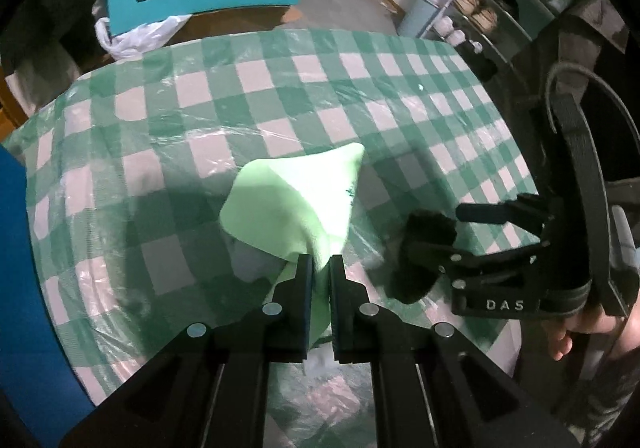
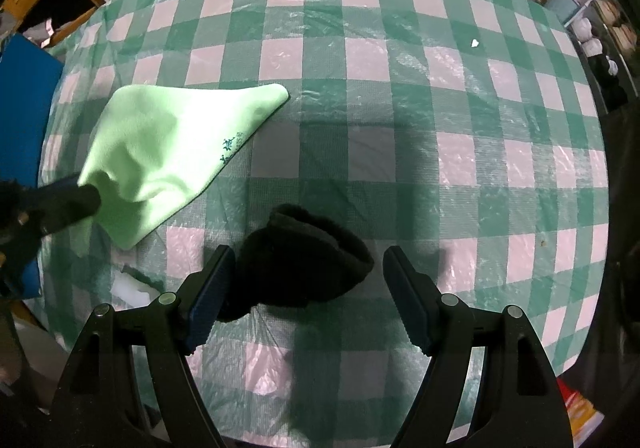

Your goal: Organize soft objects

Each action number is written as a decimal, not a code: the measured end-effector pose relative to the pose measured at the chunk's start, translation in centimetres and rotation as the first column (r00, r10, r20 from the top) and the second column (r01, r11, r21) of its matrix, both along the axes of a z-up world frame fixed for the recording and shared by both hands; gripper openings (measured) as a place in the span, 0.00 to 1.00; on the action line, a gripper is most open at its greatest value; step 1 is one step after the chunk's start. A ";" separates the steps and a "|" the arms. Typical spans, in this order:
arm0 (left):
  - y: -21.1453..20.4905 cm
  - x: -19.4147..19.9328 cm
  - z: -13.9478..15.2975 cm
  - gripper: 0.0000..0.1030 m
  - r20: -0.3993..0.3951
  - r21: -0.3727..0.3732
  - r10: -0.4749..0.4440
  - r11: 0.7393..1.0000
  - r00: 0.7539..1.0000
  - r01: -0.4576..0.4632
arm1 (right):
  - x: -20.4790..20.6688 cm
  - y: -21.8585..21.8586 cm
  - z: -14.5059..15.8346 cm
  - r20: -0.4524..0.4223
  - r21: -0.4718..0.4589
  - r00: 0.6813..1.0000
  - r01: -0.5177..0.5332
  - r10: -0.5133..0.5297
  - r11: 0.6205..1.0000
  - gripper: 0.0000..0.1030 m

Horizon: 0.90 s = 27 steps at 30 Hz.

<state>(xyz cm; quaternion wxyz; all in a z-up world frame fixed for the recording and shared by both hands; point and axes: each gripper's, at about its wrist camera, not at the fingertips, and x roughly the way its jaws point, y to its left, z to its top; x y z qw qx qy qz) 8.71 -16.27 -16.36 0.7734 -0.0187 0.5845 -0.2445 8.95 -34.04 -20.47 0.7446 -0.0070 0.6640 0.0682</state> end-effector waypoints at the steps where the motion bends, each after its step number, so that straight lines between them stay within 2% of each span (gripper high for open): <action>1: -0.2 -0.1 0.0 0.07 -0.005 -0.005 -0.009 1.000 1.000 0.009 | -0.1 -0.1 0.1 0.003 0.001 1.000 0.002 -0.002 1.000 0.73; 11: -3.2 -1.5 -1.1 0.07 -0.047 -0.019 -0.113 0.993 0.992 0.113 | -0.6 -1.7 0.5 0.014 0.013 0.999 0.035 -0.035 0.999 0.73; 14: -3.7 -1.7 -1.2 0.10 -0.048 -0.016 -0.121 0.993 0.991 0.121 | -0.5 -1.5 0.6 0.012 0.015 0.999 0.037 -0.038 0.999 0.73; 15: -3.7 -1.6 -1.1 0.15 -0.049 -0.016 -0.119 0.993 0.992 0.118 | -0.6 -1.5 0.7 0.013 0.014 0.999 0.039 -0.039 0.999 0.73; 16: -3.7 -1.6 -1.0 0.28 -0.047 -0.014 -0.115 0.993 0.992 0.115 | -0.3 -1.8 1.0 0.013 0.014 0.999 0.040 -0.040 0.999 0.73; 17: -3.6 -1.6 -0.9 0.34 -0.039 -0.007 -0.108 0.994 0.993 0.108 | -0.2 -2.0 1.1 0.013 0.014 0.999 0.041 -0.041 0.999 0.73; 18: -3.5 -1.6 -0.6 0.47 -0.021 0.002 -0.099 0.995 0.995 0.099 | -0.2 -2.2 1.2 0.012 0.014 0.999 0.042 -0.042 0.999 0.73; 19: -3.3 -1.6 -0.2 0.54 0.000 0.012 -0.090 0.996 0.996 0.090 | -0.2 -2.2 1.2 0.012 0.015 0.999 0.042 -0.042 0.999 0.73; 23: -2.7 -1.4 0.7 0.58 0.025 0.032 -0.084 0.996 0.996 0.083 | -0.2 -2.2 1.4 0.015 0.014 0.999 0.041 -0.041 0.999 0.73; 25: -2.1 -1.2 1.1 0.66 0.046 0.057 -0.078 0.996 0.996 0.075 | -0.1 -2.1 1.5 0.020 0.018 0.999 0.042 -0.043 0.999 0.73; 27: -1.3 -1.0 1.5 0.68 0.068 0.081 -0.067 0.995 0.995 0.062 | 0.3 -1.8 1.7 0.028 0.028 0.999 0.044 -0.045 0.999 0.73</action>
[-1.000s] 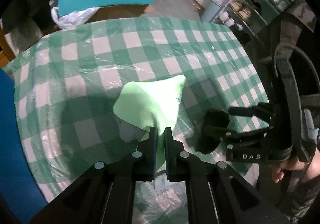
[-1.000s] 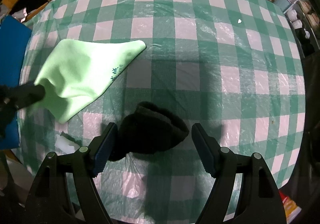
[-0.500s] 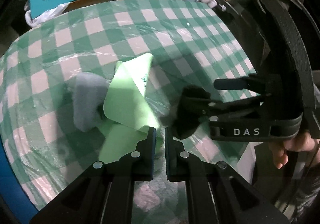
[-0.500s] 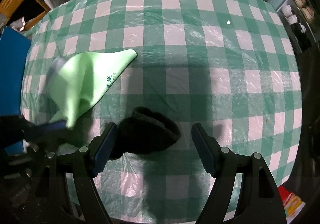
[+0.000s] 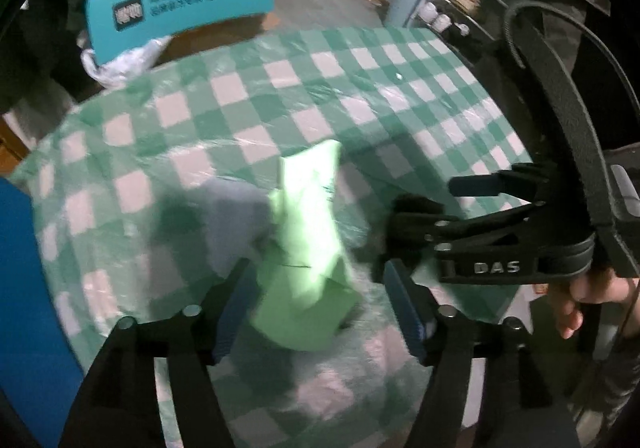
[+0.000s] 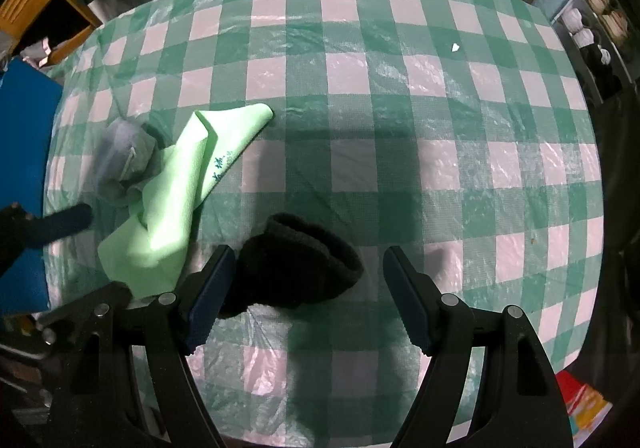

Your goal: Organize soft objects

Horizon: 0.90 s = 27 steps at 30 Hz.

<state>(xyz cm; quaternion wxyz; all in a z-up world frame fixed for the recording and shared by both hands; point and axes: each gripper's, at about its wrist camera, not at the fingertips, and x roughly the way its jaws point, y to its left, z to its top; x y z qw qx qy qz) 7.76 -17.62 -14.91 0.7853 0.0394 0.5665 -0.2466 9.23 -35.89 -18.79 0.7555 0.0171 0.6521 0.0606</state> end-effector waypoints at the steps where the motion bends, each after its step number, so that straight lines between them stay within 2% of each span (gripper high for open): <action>1: 0.5 0.2 0.1 0.68 0.007 0.012 0.009 1.000 1.000 -0.010 | 0.1 0.2 0.1 0.005 0.009 1.000 0.001 -0.001 1.000 0.73; 7: 4.0 1.6 0.3 0.68 0.009 0.022 0.100 0.995 0.995 -0.101 | 0.5 1.9 0.7 0.029 0.059 0.999 -0.031 0.029 0.998 0.73; 15: 6.5 2.4 -1.0 0.68 -0.008 0.040 0.160 0.986 0.987 -0.159 | 1.3 4.4 0.3 0.034 0.066 0.996 -0.083 0.081 0.994 0.73; 22: 6.8 2.2 -2.1 0.68 -0.041 0.040 0.151 0.988 0.988 -0.149 | 2.1 5.9 -1.0 0.017 0.027 0.994 -0.110 0.110 0.994 0.73; 27: 6.7 2.3 -2.4 0.68 -0.045 0.043 0.141 0.989 0.989 -0.139 | 2.4 6.9 -2.0 0.017 -0.049 0.988 -0.153 0.154 0.987 0.73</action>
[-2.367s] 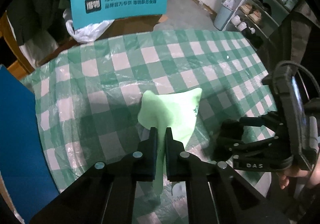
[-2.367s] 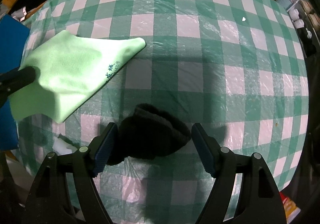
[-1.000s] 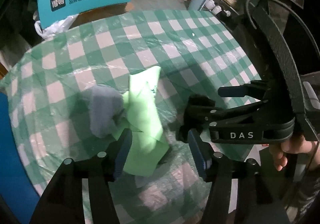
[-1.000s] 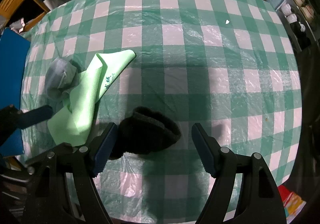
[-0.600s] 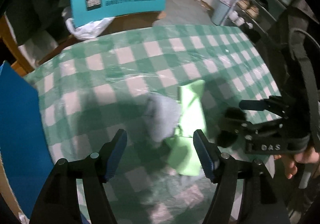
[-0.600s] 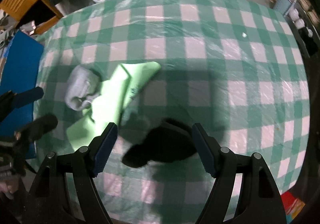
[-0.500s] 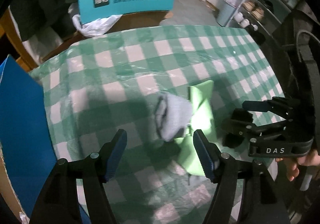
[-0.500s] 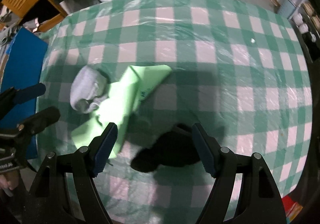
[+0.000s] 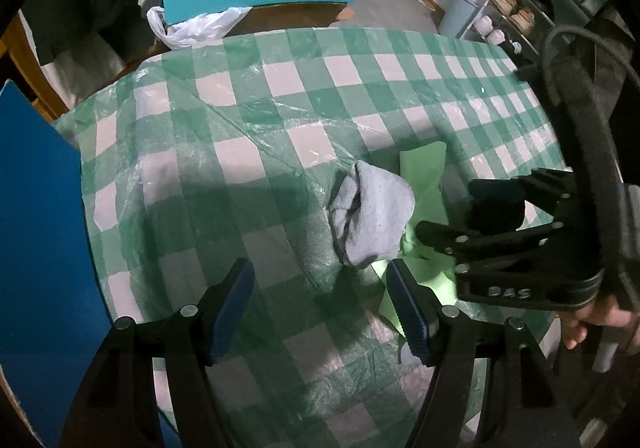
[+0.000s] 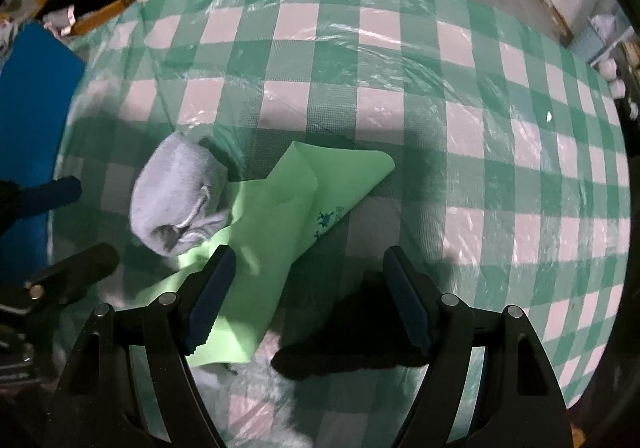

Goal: Organize soft objects
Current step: 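Grasp the grey sock beside the green cloth with the left gripper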

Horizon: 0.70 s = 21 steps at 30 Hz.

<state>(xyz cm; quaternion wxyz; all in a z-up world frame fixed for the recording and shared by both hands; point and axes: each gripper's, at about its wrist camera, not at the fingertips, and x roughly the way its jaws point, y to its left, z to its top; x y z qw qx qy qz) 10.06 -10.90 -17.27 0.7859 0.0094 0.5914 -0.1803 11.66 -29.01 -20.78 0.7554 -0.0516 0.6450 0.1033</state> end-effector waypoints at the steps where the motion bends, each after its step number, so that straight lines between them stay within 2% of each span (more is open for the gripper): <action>1: 0.0 0.1 0.0 0.68 -0.002 -0.005 0.002 1.000 1.000 -0.002 | 0.0 0.2 -0.3 0.001 -0.020 1.000 -0.010 0.010 1.000 0.73; 8: -0.2 0.5 -0.1 0.71 -0.011 -0.028 0.005 1.000 1.000 -0.005 | 0.7 -0.3 -0.8 0.007 -0.036 1.000 -0.005 0.005 0.999 0.73; 15: -0.9 1.3 -0.8 0.72 -0.037 -0.050 0.010 0.999 0.999 -0.011 | 1.1 -1.3 -0.9 0.017 -0.088 0.999 0.036 -0.035 0.995 0.73; 21: -2.6 2.0 -0.9 0.77 -0.044 -0.066 0.002 0.998 0.999 -0.005 | 1.3 -3.2 -1.0 0.019 -0.116 0.997 0.078 -0.077 0.990 0.73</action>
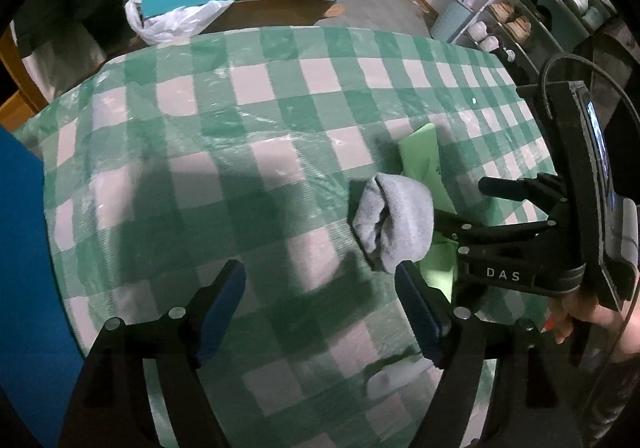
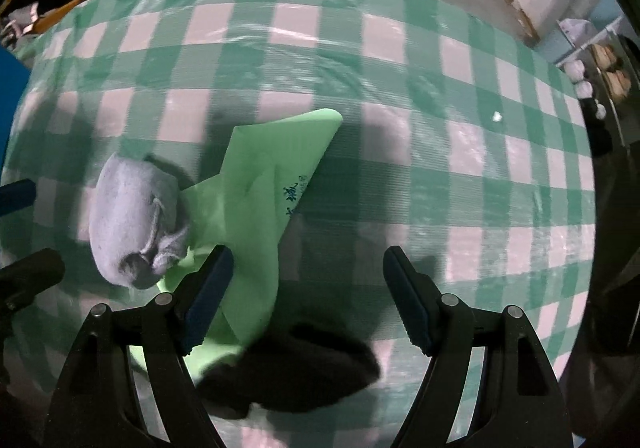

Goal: Organize soft objects
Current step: 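Grasp the grey sock beside the green cloth with the left gripper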

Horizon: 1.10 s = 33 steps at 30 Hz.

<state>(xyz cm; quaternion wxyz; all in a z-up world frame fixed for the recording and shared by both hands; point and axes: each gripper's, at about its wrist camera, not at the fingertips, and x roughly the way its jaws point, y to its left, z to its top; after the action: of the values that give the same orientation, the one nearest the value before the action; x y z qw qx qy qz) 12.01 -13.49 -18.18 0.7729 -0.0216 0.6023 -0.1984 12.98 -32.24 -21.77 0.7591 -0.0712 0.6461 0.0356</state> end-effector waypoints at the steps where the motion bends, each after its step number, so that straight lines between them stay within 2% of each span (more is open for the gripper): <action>1: -0.3 0.1 0.0 0.77 -0.004 -0.004 -0.004 1.000 1.000 0.004 | -0.1 -0.4 0.2 -0.003 0.016 1.000 0.010 -0.010 1.000 0.73; 8: -2.3 0.6 0.0 0.79 -0.008 -0.026 -0.003 1.000 1.000 0.003 | -1.1 -2.4 1.9 0.003 0.079 0.999 0.043 -0.044 0.996 0.73; 15: -4.4 1.4 -0.3 0.80 -0.023 -0.055 0.037 0.998 0.999 -0.038 | -1.9 -4.0 1.0 -0.030 0.075 0.998 0.049 -0.047 0.996 0.73; 17: -5.0 1.6 -0.5 0.80 -0.017 -0.044 0.042 0.998 0.999 -0.042 | -2.2 -4.5 0.7 -0.038 0.072 0.998 0.057 -0.054 0.996 0.73; 21: -6.3 2.0 -1.2 0.80 -0.003 0.025 0.034 0.999 0.999 -0.034 | -2.8 -5.5 0.3 -0.053 0.059 0.997 0.065 -0.062 0.996 0.73; 25: -6.3 2.1 -1.8 0.78 -0.006 0.040 0.035 0.999 0.999 -0.034 | -2.4 -6.3 0.2 -0.055 0.081 0.994 0.099 -0.095 0.992 0.74; 26: -6.2 2.1 -1.9 0.76 -0.006 0.034 0.038 0.999 0.999 -0.038 | -2.3 -6.6 0.2 -0.055 0.083 0.994 0.104 -0.099 0.991 0.74; 28: -6.0 2.1 -2.0 0.63 -0.010 0.020 0.040 0.999 0.999 -0.039 | -2.2 -6.9 0.2 -0.056 0.087 0.993 0.110 -0.105 0.990 0.74; 29: -6.0 2.2 -2.1 0.53 -0.017 0.019 0.037 0.999 0.999 -0.036 | -2.3 -6.9 0.3 -0.055 0.089 0.993 0.112 -0.107 0.990 0.74; 32: -5.8 2.0 -2.2 0.43 -0.015 0.007 0.033 0.999 0.999 -0.032 | -1.6 -9.0 0.6 -0.050 0.098 0.993 0.116 -0.111 0.988 0.74; 33: -5.7 1.9 -2.1 0.36 -0.007 0.007 0.031 0.999 0.999 -0.031 | -1.2 -9.2 1.0 -0.048 0.101 0.993 0.116 -0.112 0.988 0.74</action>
<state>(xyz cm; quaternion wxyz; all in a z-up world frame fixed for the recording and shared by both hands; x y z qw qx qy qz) 13.95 -19.15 -20.26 0.7738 -0.0291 0.6053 -0.1842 11.79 -41.40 -20.80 0.7489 0.0063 0.6621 0.0272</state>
